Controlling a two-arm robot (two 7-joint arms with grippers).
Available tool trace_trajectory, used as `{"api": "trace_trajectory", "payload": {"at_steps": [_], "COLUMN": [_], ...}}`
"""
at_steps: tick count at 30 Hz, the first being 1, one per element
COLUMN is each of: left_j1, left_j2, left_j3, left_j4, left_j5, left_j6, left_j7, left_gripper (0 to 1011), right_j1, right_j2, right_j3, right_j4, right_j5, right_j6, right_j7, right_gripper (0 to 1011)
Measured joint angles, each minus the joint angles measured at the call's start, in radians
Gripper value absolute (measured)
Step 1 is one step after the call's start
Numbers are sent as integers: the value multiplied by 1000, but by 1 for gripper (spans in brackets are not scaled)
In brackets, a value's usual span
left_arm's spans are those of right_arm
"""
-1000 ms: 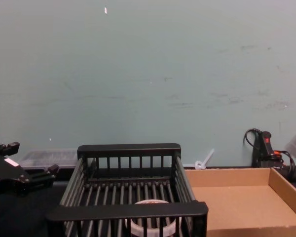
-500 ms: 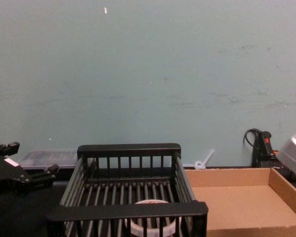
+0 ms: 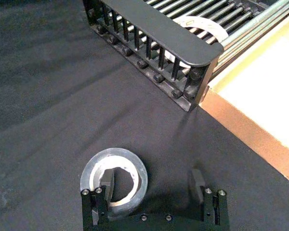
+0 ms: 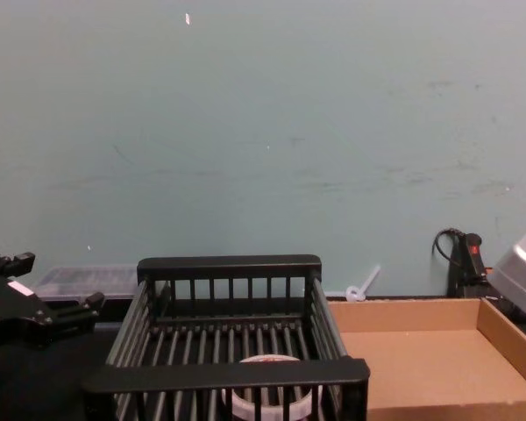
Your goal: Pick up the white tape and place it into the black box , Pick up the silver tape and place it into the brown box.
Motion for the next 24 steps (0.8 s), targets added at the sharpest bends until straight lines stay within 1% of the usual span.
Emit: {"api": "trace_trajectory", "payload": {"at_steps": [9, 16, 17, 19, 24], "left_j1": [0, 0, 0, 0, 0], "left_j2": [0, 0, 0, 0, 0], "left_j3": [0, 0, 0, 0, 0], "left_j4": [0, 0, 0, 0, 0], "left_j5": [0, 0, 0, 0, 0], "left_j6": [0, 0, 0, 0, 0], "left_j7": [0, 0, 0, 0, 0], "left_gripper": [1001, 1001, 1001, 1001, 1001], "right_j1": [-1, -1, -1, -1, -1], "right_j2": [1, 1, 1, 1, 1], "right_j3": [0, 1, 1, 1, 1], "right_j4": [0, 0, 0, 0, 0], "right_j5": [0, 1, 1, 1, 1], "right_j6": [0, 0, 0, -1, -1], "right_j7": [0, 0, 0, 0, 0], "right_gripper": [998, 874, 826, 790, 746]}}
